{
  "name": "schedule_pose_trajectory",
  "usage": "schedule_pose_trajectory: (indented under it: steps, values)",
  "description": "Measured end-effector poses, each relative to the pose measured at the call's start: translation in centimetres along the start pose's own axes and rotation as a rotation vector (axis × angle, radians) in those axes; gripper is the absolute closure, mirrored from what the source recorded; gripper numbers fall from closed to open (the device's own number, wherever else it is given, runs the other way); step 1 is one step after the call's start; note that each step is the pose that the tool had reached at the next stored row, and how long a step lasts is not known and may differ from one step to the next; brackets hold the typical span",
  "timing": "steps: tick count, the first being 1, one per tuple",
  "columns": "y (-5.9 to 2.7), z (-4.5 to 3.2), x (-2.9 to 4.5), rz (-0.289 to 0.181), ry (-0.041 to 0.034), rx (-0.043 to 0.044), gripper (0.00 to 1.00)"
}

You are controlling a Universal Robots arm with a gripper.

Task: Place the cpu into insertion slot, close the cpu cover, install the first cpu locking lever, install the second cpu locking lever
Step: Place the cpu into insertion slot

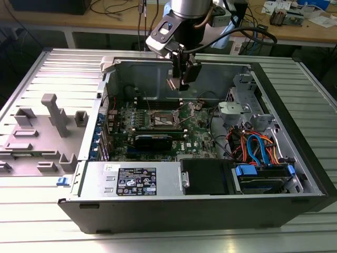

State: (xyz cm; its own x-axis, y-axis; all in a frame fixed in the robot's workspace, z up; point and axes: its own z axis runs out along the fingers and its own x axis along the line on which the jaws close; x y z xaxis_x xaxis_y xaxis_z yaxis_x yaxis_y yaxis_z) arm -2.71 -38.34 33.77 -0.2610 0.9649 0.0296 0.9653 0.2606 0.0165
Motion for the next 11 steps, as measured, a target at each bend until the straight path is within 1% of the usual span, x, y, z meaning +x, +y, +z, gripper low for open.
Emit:
schedule_pose_trajectory:
  steps: [2, 5, 8, 11]
  values:
    - [0.0, 0.02, 0.0, 0.01, -0.0001, -0.0004, 0.46]
    - [0.0, 0.09, 0.0, 0.061, -0.0008, -0.0014, 0.46]
    - [-0.03, 0.16, -0.08, 0.099, -0.0011, -0.0014, 0.46]
    - [-0.06, 0.27, -0.2, 0.123, -0.0015, -0.0019, 0.46]
